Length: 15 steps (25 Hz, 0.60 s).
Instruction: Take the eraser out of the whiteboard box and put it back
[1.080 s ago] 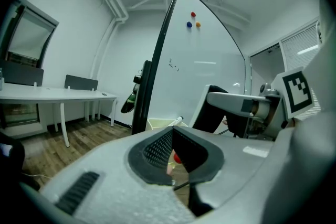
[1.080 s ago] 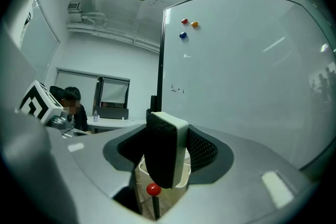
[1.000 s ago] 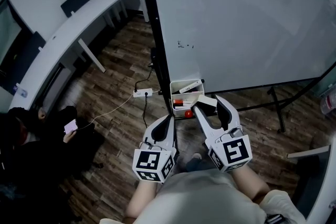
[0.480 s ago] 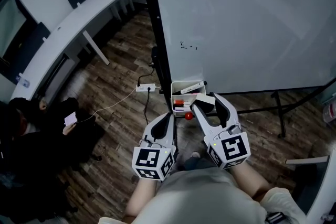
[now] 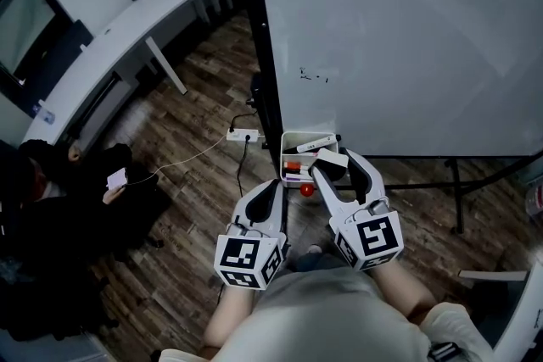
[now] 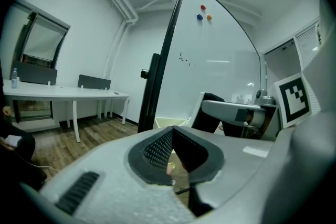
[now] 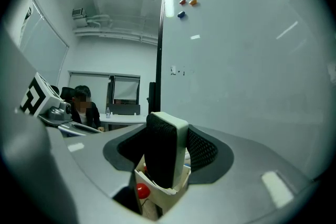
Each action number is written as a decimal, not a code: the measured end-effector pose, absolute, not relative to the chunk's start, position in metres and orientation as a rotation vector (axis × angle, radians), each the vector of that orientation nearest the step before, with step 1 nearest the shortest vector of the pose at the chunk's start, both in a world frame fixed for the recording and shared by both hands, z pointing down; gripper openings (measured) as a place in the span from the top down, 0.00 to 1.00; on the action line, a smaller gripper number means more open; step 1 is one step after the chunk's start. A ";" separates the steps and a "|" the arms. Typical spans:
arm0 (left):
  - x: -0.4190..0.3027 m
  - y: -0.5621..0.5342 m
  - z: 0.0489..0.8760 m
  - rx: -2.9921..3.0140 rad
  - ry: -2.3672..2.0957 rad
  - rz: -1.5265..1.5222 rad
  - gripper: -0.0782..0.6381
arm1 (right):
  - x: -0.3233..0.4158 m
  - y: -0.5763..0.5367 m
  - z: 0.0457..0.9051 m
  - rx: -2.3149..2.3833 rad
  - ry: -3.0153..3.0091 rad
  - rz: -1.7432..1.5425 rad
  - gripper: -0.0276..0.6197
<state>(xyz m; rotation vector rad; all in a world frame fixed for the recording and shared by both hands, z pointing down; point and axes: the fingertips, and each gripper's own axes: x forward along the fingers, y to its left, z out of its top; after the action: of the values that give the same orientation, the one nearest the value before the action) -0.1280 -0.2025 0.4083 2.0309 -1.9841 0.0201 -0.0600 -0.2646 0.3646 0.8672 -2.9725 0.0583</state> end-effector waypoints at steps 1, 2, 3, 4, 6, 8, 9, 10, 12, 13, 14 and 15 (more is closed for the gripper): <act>-0.129 -0.203 0.409 2.024 -1.988 0.020 0.88 | -0.061 -0.266 0.366 0.858 -2.971 0.060 0.60; -0.129 -0.204 0.410 2.018 -1.992 0.019 0.88 | -0.062 -0.267 0.368 0.848 -2.969 0.063 0.60; -0.129 -0.205 0.411 2.012 -1.995 0.017 0.88 | -0.063 -0.268 0.370 0.838 -2.966 0.065 0.60; -0.129 -0.206 0.411 2.006 -1.999 0.015 0.88 | -0.063 -0.269 0.373 0.827 -2.964 0.068 0.60; -0.130 -0.207 0.412 1.995 -2.006 0.013 0.88 | -0.065 -0.270 0.376 0.806 -2.961 0.069 0.60; -0.130 -0.209 0.412 1.988 -2.014 0.013 0.88 | -0.066 -0.271 0.379 0.786 -2.959 0.069 0.60; -0.129 -0.210 0.412 1.985 -2.017 0.014 0.88 | -0.067 -0.271 0.380 0.777 -2.958 0.069 0.60; -0.129 -0.211 0.413 1.982 -2.020 0.015 0.88 | -0.067 -0.272 0.382 0.768 -2.957 0.069 0.60; -0.129 -0.213 0.414 1.976 -2.027 0.019 0.88 | -0.068 -0.274 0.385 0.755 -2.956 0.072 0.60; -0.128 -0.213 0.415 1.972 -2.030 0.021 0.88 | -0.068 -0.275 0.387 0.749 -2.954 0.074 0.60; -0.128 -0.214 0.416 1.968 -2.032 0.022 0.88 | -0.068 -0.276 0.389 0.744 -2.952 0.077 0.60; -0.127 -0.214 0.417 1.965 -2.033 0.023 0.88 | -0.068 -0.277 0.392 0.738 -2.948 0.079 0.60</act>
<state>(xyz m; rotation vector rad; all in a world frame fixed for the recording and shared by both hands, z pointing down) -0.1275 -0.2141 0.4170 1.9646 -2.0328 0.0232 -0.0683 -0.2768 0.3920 0.7382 -2.9480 0.0794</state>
